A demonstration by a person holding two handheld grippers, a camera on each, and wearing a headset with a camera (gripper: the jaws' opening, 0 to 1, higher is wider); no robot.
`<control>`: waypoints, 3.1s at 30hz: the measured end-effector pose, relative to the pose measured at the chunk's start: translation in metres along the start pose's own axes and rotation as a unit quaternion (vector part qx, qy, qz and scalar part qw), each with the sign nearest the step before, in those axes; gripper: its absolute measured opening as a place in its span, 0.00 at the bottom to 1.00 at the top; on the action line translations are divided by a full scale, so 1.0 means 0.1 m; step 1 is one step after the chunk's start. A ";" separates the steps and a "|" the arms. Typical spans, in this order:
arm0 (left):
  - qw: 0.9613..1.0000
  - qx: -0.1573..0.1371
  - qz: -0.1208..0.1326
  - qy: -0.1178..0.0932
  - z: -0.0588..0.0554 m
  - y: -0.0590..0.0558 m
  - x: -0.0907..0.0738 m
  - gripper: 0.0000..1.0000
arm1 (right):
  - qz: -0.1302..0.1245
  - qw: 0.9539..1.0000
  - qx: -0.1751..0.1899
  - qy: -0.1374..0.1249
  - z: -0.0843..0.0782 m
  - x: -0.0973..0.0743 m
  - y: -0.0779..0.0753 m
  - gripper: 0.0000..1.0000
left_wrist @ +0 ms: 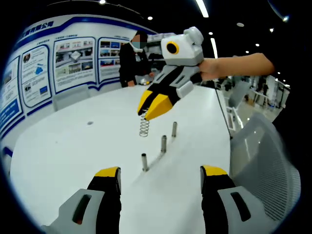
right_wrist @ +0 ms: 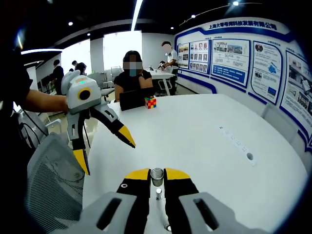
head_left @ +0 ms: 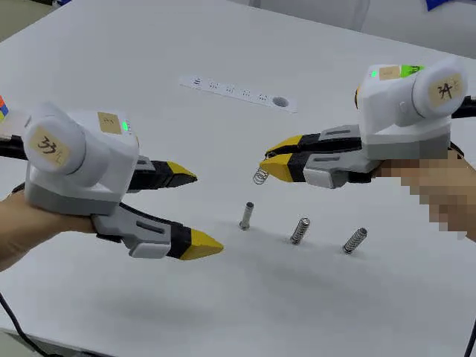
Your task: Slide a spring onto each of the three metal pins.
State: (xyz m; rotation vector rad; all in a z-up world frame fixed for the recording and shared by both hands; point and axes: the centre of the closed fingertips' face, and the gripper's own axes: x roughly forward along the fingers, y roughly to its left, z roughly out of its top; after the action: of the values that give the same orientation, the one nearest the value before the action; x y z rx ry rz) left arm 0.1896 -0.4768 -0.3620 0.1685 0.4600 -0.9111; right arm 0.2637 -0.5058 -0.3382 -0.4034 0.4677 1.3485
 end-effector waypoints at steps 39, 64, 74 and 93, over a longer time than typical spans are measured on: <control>0.999 -0.028 0.020 0.008 -0.16 0.13 -0.07 0.68 | 0.001 0.995 -0.022 0.099 -0.67 0.55 0.02 0.11; 0.999 -0.028 0.022 0.015 -0.18 0.12 -0.11 0.67 | -0.008 0.993 -0.015 0.116 -0.86 0.67 -0.01 0.12; 0.999 -0.025 0.023 0.013 -0.13 0.10 -0.11 0.68 | -0.024 0.996 -0.002 0.088 -0.65 0.54 -0.05 0.17; 1.000 0.004 0.013 0.009 0.19 0.02 0.00 0.70 | -0.091 0.995 0.047 -0.020 -0.43 -0.52 -0.30 0.26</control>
State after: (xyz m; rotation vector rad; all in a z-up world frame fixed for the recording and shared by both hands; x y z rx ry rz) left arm 0.1970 -0.4813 -0.3454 0.1908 0.4700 -0.8864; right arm 0.2811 -0.5768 -0.3462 -0.3319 0.4480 1.1520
